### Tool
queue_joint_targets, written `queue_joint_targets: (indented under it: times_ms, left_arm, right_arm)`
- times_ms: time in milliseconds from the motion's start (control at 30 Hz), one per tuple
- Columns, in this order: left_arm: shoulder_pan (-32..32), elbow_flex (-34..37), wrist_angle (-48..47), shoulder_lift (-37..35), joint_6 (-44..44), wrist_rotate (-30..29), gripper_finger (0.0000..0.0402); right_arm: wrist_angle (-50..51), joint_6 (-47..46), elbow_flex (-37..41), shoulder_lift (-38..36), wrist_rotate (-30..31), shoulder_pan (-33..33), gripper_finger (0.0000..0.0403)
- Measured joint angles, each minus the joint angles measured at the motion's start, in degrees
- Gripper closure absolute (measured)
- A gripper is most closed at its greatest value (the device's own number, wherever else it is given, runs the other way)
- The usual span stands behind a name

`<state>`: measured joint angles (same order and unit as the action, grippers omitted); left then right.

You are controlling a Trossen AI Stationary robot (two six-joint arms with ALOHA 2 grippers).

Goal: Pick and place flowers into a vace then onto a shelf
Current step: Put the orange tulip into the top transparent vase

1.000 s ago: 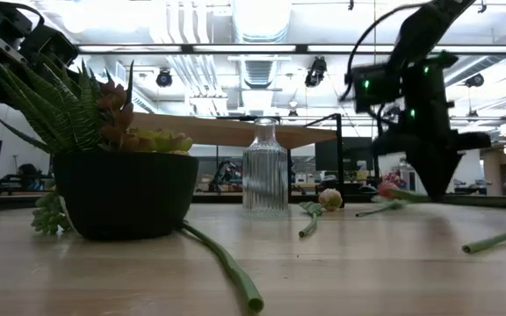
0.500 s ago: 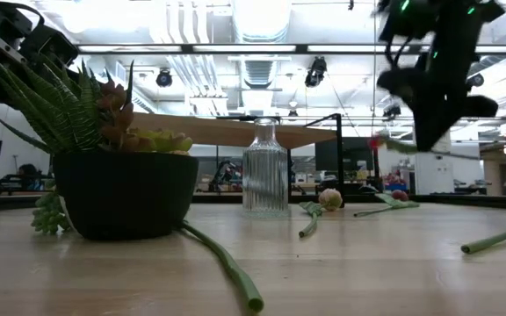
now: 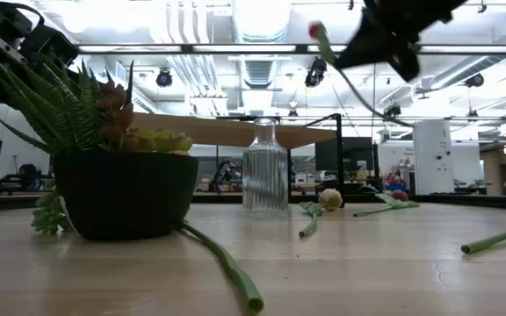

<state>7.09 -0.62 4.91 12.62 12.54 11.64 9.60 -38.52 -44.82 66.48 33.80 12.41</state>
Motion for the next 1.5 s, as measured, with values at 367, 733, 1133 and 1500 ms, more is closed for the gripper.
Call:
queue_joint_targets:
  times_ms: [367, 733, 1133, 1500]
  left_arm:
    - [0.00, 0.00, 0.02, 0.00, 0.02, 0.00, 0.0401]
    - [0.00, 0.00, 0.02, 0.00, 0.00, 0.00, 0.0401]
    - [-0.02, -0.02, 0.01, 0.00, 0.02, 0.00, 0.0401]
    - [0.00, -0.02, 0.02, 0.00, 0.02, -0.01, 0.0401]
  right_arm:
    - [-32.46, 22.54, -0.06, 10.92, 3.85, 0.36, 0.0394]
    - [-58.95, 41.81, -0.07, 18.61, 3.87, 0.32, 0.0394]
    - [-68.62, 49.71, -0.07, 25.37, 3.83, -0.05, 0.0394]
    - [-68.70, 51.04, -0.02, 28.57, 3.69, -0.05, 0.0394]
